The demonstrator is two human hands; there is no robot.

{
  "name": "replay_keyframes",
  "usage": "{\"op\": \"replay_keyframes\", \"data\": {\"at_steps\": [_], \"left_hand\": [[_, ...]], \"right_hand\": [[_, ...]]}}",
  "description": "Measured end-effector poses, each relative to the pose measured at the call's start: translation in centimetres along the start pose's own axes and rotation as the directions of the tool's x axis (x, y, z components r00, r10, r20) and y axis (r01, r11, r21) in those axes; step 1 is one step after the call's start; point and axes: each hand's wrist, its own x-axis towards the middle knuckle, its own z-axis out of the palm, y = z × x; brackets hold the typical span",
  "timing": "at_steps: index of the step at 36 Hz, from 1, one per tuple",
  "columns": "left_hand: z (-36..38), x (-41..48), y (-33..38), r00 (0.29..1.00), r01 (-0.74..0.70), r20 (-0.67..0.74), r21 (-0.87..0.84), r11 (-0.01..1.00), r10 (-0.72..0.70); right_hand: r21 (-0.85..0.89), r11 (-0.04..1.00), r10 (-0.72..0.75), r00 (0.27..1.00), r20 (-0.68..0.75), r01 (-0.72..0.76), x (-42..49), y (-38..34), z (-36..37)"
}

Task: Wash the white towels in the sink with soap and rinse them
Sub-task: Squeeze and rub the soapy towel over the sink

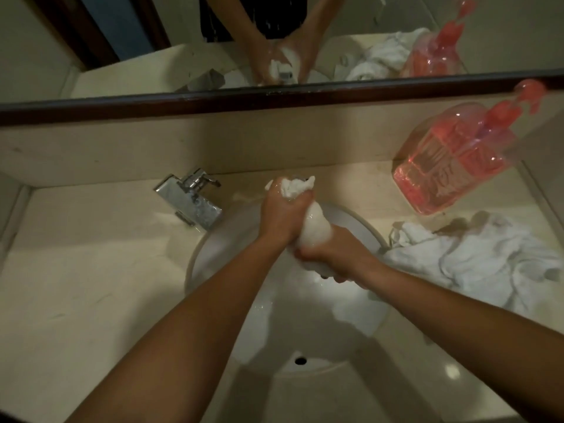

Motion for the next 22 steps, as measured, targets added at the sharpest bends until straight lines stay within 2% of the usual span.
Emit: {"op": "replay_keyframes", "data": {"at_steps": [3, 6, 9, 11, 13, 16, 18, 19, 20, 22], "left_hand": [[-0.4, 0.4, 1.0, 0.999, -0.023, -0.038, -0.017, 1.000, 0.022], [-1.1, 0.4, 2.2, 0.992, 0.028, -0.115, -0.132, 0.991, -0.043], [-1.6, 0.1, 3.6, 0.975, 0.140, -0.125, -0.302, 0.943, -0.185], [-1.7, -0.2, 4.8, 0.959, 0.222, -0.081, -0.386, 0.895, -0.273], [-2.3, -0.3, 5.7, 0.954, 0.264, -0.029, -0.388, 0.883, -0.298], [-4.1, 0.0, 5.7, 0.976, 0.219, 0.103, -0.393, 0.893, -0.194], [-5.7, 0.3, 5.1, 0.983, 0.130, 0.174, -0.467, 0.874, -0.053], [-6.4, 0.4, 4.6, 0.985, 0.098, 0.173, -0.520, 0.848, -0.008], [-6.9, 0.3, 4.3, 0.985, 0.084, 0.171, -0.581, 0.810, 0.020], [-6.9, 0.6, 3.5, 0.979, 0.101, 0.201, -0.661, 0.743, 0.045]], "right_hand": [[-0.001, 0.994, -0.113, 0.993, -0.018, 0.113, 0.3, -0.3, -0.8], [-0.072, 0.949, -0.310, 0.949, -0.058, 0.306, -0.5, -1.4, -2.3], [-0.288, 0.836, -0.501, 0.864, -0.056, 0.466, -1.2, -2.7, -2.7], [-0.434, 0.778, -0.527, 0.848, -0.056, 0.455, -1.2, -3.2, -2.2], [-0.447, 0.815, -0.455, 0.885, -0.102, 0.367, -1.2, -3.5, -1.9], [-0.198, 0.928, -0.339, 0.936, -0.094, 0.316, -1.1, -4.1, -2.5], [0.142, 0.951, -0.277, 0.961, -0.005, 0.275, -1.2, -4.0, -3.2], [0.348, 0.912, -0.260, 0.963, 0.077, 0.219, -1.1, -3.6, -3.5], [0.550, 0.827, -0.261, 0.947, 0.187, 0.119, -1.1, -3.1, -3.5], [0.792, 0.588, -0.333, 0.844, 0.420, -0.162, -1.3, -2.2, -3.2]]}}
